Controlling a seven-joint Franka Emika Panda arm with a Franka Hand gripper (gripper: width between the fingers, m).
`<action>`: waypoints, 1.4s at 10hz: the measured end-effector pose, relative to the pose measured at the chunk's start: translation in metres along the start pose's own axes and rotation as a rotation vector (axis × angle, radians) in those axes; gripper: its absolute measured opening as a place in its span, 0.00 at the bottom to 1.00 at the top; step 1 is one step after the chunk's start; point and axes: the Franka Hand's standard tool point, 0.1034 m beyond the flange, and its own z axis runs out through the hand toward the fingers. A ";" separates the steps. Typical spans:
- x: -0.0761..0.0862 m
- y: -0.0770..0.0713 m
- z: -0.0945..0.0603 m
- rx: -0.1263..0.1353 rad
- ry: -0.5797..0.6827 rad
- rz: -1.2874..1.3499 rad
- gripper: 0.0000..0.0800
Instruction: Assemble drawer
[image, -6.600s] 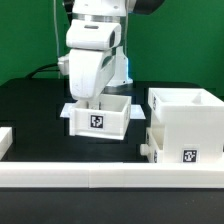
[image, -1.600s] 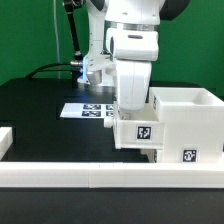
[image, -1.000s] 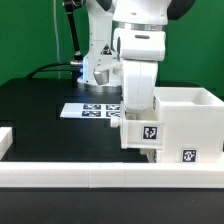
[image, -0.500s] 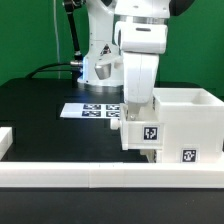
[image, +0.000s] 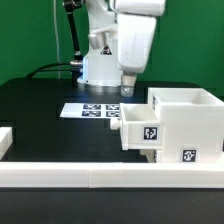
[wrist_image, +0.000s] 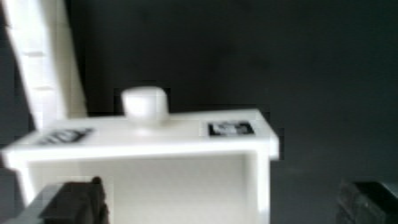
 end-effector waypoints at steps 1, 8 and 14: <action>-0.015 0.002 -0.002 -0.004 -0.003 -0.014 0.81; -0.044 0.007 0.053 0.031 0.022 -0.056 0.81; -0.010 0.020 0.064 0.037 0.037 -0.043 0.81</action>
Offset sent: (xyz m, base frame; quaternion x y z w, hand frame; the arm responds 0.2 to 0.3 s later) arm 0.0140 -0.0209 -0.0309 -0.0156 0.0734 -0.0220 0.9969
